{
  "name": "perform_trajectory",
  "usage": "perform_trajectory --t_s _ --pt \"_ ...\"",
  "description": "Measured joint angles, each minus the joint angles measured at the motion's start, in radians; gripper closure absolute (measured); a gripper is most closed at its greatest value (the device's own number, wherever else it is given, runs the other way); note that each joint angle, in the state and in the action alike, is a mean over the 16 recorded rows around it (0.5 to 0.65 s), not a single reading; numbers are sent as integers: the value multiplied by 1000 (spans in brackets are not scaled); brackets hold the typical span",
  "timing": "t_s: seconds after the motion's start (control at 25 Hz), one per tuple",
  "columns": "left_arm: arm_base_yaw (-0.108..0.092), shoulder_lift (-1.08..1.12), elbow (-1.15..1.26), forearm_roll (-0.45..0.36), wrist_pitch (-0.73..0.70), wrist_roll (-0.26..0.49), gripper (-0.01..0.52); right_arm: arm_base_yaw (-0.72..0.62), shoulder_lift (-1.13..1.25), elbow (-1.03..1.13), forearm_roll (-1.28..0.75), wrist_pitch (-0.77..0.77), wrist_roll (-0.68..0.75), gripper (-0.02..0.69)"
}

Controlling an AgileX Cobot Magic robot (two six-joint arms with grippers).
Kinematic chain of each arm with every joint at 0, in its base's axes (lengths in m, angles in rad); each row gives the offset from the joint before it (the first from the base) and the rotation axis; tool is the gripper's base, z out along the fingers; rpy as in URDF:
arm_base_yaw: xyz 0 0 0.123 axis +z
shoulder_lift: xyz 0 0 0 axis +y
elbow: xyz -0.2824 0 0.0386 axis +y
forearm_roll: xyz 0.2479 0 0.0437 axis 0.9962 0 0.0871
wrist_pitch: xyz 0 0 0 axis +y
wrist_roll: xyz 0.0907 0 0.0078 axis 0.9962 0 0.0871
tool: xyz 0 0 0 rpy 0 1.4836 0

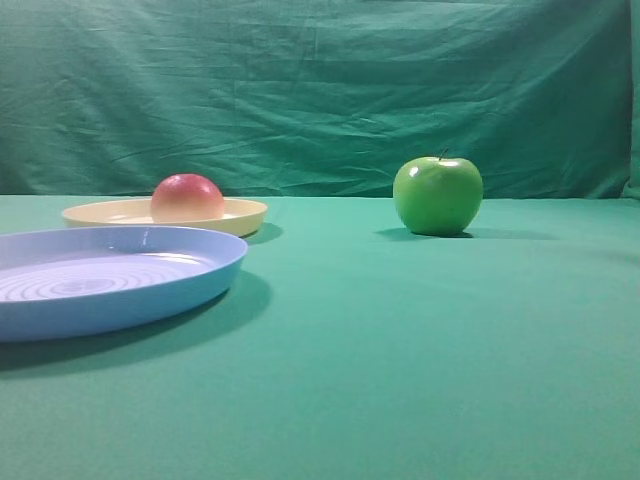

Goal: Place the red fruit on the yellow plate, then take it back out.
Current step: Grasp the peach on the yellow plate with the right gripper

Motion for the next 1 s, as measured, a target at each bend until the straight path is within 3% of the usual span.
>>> perform_trajectory --t_s 1.0 --pt "0 0 0 0 0 0 514 -4 -65 138 67 99 -79 665"
